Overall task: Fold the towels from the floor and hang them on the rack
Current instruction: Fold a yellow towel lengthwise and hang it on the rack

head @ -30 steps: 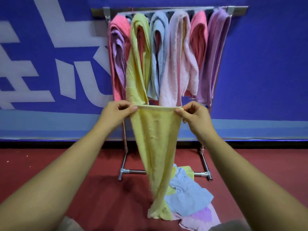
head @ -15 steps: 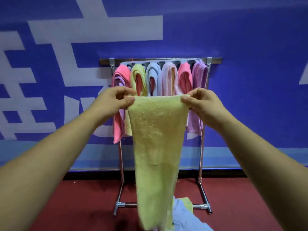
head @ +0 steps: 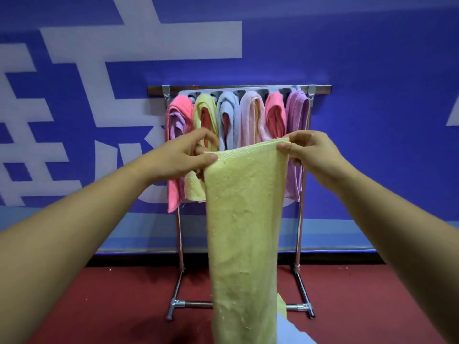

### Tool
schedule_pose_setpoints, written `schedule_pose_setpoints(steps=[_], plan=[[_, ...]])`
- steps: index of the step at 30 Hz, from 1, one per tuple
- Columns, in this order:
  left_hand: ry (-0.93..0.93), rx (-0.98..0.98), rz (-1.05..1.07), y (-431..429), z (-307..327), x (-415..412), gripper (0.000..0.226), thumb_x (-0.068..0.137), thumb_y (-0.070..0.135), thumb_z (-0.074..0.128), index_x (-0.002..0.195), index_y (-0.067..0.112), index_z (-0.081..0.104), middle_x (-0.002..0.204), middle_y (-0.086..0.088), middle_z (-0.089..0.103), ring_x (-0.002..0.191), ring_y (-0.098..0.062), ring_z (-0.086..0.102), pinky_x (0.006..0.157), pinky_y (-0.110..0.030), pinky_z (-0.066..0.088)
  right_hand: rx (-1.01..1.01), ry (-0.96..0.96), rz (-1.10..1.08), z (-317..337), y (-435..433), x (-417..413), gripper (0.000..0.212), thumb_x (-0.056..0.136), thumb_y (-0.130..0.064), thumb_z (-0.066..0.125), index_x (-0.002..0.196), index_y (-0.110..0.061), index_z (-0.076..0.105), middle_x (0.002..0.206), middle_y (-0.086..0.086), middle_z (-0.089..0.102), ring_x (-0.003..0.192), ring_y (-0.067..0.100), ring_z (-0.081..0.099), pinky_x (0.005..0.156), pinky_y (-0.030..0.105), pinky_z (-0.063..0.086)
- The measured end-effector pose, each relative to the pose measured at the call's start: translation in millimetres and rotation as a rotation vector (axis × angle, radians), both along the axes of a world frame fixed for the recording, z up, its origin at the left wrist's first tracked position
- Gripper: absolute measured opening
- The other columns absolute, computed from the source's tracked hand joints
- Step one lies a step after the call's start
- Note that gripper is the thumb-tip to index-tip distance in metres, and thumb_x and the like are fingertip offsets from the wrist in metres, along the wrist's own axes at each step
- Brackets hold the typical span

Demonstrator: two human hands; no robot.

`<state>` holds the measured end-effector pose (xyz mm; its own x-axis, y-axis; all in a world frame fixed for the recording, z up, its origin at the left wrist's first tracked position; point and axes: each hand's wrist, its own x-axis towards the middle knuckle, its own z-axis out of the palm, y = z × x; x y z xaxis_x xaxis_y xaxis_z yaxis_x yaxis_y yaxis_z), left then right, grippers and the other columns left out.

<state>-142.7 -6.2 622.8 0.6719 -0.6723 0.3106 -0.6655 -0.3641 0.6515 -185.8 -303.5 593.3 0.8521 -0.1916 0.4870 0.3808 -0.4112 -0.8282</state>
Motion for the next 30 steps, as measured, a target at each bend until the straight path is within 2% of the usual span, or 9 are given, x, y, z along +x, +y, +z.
schedule_pose_setpoints(steps=[4, 7, 10, 12, 16, 18, 21, 24, 30], plan=[[0.113, 0.054, -0.227, -10, 9, -18, 0.023, 0.095, 0.013, 0.061, 0.117, 0.020, 0.062, 0.100, -0.013, 0.067, 0.089, -0.022, 0.067, 0.083, -0.033, 0.055, 0.034, 0.029, -0.015, 1, 5, 3, 0.013, 0.090, -0.015, 0.073, 0.095, -0.003, 0.073, 0.065, -0.001, 0.060, 0.054, 0.009, 0.049, 0.053, 0.023, 0.042], [0.078, 0.236, -0.301, -24, 10, -31, 0.029, 0.092, 0.008, 0.066, 0.120, 0.015, 0.062, 0.107, -0.006, 0.071, 0.103, -0.021, 0.069, 0.096, -0.045, 0.054, 0.067, 0.060, 0.011, -2, 11, 5, 0.013, 0.088, -0.011, 0.074, 0.092, 0.002, 0.072, 0.068, 0.007, 0.061, 0.054, 0.014, 0.050, 0.054, 0.029, 0.042], [-0.257, 0.356, -0.206, -36, 11, -40, 0.023, 0.093, 0.015, 0.065, 0.115, 0.023, 0.068, 0.099, 0.015, 0.071, 0.095, 0.002, 0.065, 0.089, -0.028, 0.053, 0.090, 0.100, 0.021, -5, 15, 6, 0.010, 0.086, -0.012, 0.077, 0.088, -0.002, 0.074, 0.069, 0.009, 0.062, 0.060, 0.018, 0.052, 0.060, 0.032, 0.046], [-0.386, 0.294, -0.172, -37, 12, -40, 0.016, 0.090, 0.025, 0.068, 0.106, 0.028, 0.072, 0.098, 0.020, 0.063, 0.099, 0.002, 0.058, 0.086, -0.022, 0.046, 0.156, 0.127, 0.063, -6, 17, 8, 0.006, 0.086, -0.009, 0.076, 0.086, -0.003, 0.075, 0.068, 0.006, 0.065, 0.061, 0.018, 0.054, 0.064, 0.030, 0.050], [-0.243, 0.185, -0.339, -40, 14, -46, 0.011, 0.091, 0.024, 0.067, 0.101, 0.028, 0.071, 0.119, 0.015, 0.061, 0.122, -0.008, 0.052, 0.104, -0.028, 0.037, 0.213, 0.219, 0.232, -6, 28, 7, 0.009, 0.089, 0.000, 0.070, 0.095, 0.006, 0.070, 0.087, 0.026, 0.066, 0.074, 0.026, 0.062, 0.072, 0.034, 0.058], [-0.181, 0.226, -0.336, -44, 15, -48, 0.012, 0.093, 0.022, 0.066, 0.099, 0.031, 0.071, 0.104, 0.018, 0.069, 0.108, -0.003, 0.062, 0.094, -0.022, 0.043, 0.241, 0.230, 0.290, -4, 35, 4, 0.005, 0.088, 0.001, 0.069, 0.092, 0.004, 0.070, 0.091, 0.029, 0.066, 0.084, 0.033, 0.062, 0.085, 0.041, 0.057], [-0.266, 0.188, -0.133, -45, 9, -38, 0.010, 0.090, 0.027, 0.070, 0.093, 0.035, 0.073, 0.085, 0.020, 0.070, 0.085, 0.006, 0.063, 0.072, -0.008, 0.043, 0.312, 0.215, 0.357, 1, 42, 2, 0.005, 0.087, 0.000, 0.070, 0.091, 0.002, 0.070, 0.074, 0.013, 0.066, 0.068, 0.019, 0.062, 0.071, 0.028, 0.058], [-0.320, 0.051, 0.052, -42, 4, -26, 0.010, 0.089, 0.030, 0.070, 0.092, 0.022, 0.075, 0.077, 0.010, 0.067, 0.069, 0.006, 0.057, 0.060, -0.008, 0.041, 0.376, 0.177, 0.413, 3, 50, -1, 0.016, 0.089, 0.001, 0.067, 0.102, 0.010, 0.068, 0.074, 0.013, 0.066, 0.063, 0.015, 0.062, 0.066, 0.021, 0.057], [-0.282, -0.141, 0.201, -38, 4, -15, 0.012, 0.084, 0.032, 0.076, 0.089, 0.021, 0.072, 0.082, 0.006, 0.072, 0.079, -0.009, 0.068, 0.071, -0.027, 0.055, 0.437, 0.116, 0.495, 2, 65, -5, 0.020, 0.095, 0.005, 0.057, 0.111, 0.016, 0.064, 0.082, 0.018, 0.065, 0.067, 0.017, 0.062, 0.068, 0.022, 0.057]])
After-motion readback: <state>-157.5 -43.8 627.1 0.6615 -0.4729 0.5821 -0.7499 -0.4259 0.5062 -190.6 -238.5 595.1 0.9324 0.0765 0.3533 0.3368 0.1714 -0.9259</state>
